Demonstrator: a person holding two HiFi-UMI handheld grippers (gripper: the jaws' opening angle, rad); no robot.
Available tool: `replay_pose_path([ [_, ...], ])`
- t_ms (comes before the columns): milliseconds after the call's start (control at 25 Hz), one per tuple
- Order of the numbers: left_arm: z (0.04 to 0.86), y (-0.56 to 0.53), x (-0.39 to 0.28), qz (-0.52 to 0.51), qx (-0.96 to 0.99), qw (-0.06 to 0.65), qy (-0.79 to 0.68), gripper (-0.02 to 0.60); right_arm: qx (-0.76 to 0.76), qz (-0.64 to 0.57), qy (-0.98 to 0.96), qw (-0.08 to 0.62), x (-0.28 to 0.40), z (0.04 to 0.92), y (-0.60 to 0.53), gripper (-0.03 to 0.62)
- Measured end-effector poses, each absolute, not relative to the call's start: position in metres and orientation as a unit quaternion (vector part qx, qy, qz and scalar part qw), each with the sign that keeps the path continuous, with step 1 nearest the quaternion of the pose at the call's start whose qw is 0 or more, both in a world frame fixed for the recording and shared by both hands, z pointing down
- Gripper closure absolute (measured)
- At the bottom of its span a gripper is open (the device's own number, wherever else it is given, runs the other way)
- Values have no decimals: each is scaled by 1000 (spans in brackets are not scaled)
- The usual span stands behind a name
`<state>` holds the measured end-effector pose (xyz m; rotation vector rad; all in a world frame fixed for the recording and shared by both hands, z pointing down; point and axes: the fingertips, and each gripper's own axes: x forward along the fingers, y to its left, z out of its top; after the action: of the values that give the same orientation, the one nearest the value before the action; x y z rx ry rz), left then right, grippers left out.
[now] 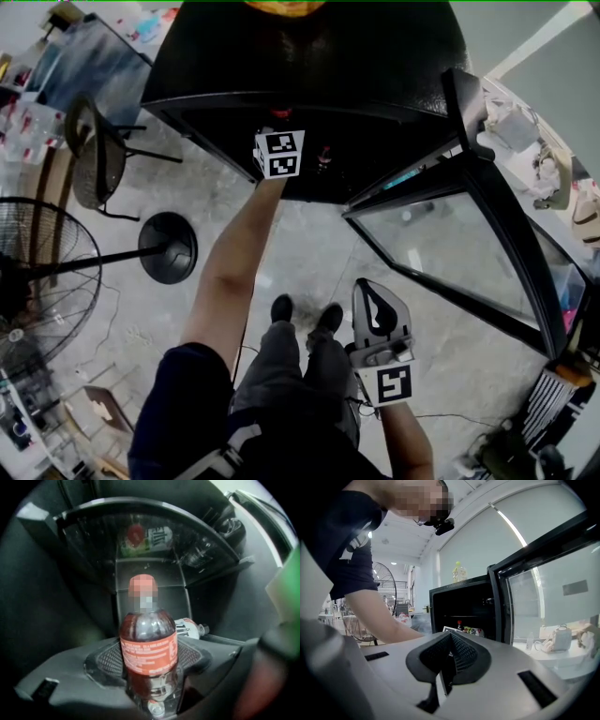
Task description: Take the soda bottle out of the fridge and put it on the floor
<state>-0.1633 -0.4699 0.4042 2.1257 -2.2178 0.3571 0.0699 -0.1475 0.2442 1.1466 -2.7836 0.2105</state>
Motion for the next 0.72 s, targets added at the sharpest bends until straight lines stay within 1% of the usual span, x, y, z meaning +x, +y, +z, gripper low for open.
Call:
replay_pose_path([
  [320,383,-429,-140,89,719,1,-689,256,385,70,-918,63,76,261,-155,576],
  [480,385,-394,-120,96,745,-14,-660,256,376,69,-921,73,75,277,-155,576],
  [720,407,-342,-94,95,777,2,-623,256,363,76,-926,75,79,315,-157,576],
])
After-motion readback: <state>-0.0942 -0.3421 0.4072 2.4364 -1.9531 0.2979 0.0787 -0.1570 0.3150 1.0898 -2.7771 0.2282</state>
